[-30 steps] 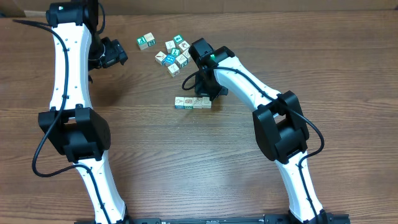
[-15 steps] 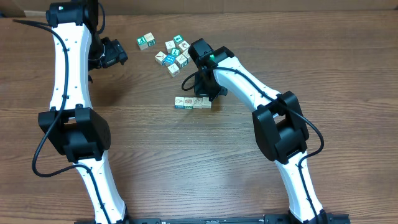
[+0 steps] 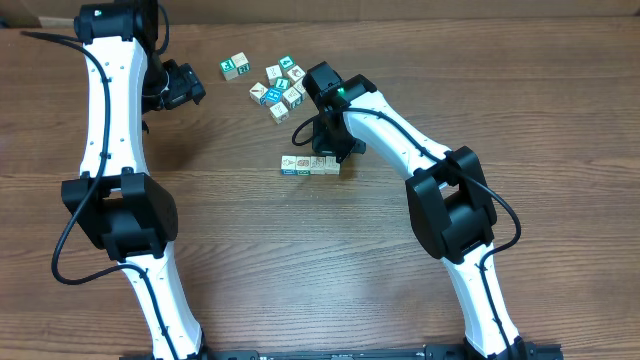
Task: Form a horizontal line
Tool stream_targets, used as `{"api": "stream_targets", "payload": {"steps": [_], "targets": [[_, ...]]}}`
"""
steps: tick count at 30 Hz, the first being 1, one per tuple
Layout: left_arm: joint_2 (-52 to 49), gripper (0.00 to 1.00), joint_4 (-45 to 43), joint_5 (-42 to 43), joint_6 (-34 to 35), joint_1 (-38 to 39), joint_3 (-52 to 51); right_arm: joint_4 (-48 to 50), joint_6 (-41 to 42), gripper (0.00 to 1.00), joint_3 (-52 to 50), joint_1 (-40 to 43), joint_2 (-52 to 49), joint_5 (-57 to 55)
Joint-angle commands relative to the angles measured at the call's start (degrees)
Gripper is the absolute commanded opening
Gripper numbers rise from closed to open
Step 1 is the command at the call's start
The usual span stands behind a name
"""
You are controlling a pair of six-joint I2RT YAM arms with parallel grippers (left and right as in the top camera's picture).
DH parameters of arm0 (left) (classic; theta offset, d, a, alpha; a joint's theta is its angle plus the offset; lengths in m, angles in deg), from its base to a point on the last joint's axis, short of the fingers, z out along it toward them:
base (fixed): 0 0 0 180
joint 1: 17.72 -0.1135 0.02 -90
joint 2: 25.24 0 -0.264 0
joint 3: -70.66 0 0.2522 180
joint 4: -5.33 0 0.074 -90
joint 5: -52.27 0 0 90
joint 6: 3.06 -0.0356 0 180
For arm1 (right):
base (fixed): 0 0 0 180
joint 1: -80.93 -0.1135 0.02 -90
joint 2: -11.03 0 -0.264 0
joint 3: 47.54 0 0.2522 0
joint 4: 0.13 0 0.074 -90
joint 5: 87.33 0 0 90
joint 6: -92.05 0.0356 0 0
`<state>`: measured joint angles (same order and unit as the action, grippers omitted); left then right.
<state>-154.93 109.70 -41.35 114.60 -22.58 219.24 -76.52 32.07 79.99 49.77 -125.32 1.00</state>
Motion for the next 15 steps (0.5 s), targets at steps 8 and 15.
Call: {"api": "stream_targets", "payload": {"steps": [8,15], "targets": [[0.0,1.00,0.0,0.1,0.2,0.4,0.2,-0.3,0.2,0.04,-0.6,-0.3,-0.4,0.5],[0.0,1.00,0.0,0.1,0.2,0.4,0.2,0.5,0.2,0.04,-0.6,-0.3,-0.4,0.3]]}}
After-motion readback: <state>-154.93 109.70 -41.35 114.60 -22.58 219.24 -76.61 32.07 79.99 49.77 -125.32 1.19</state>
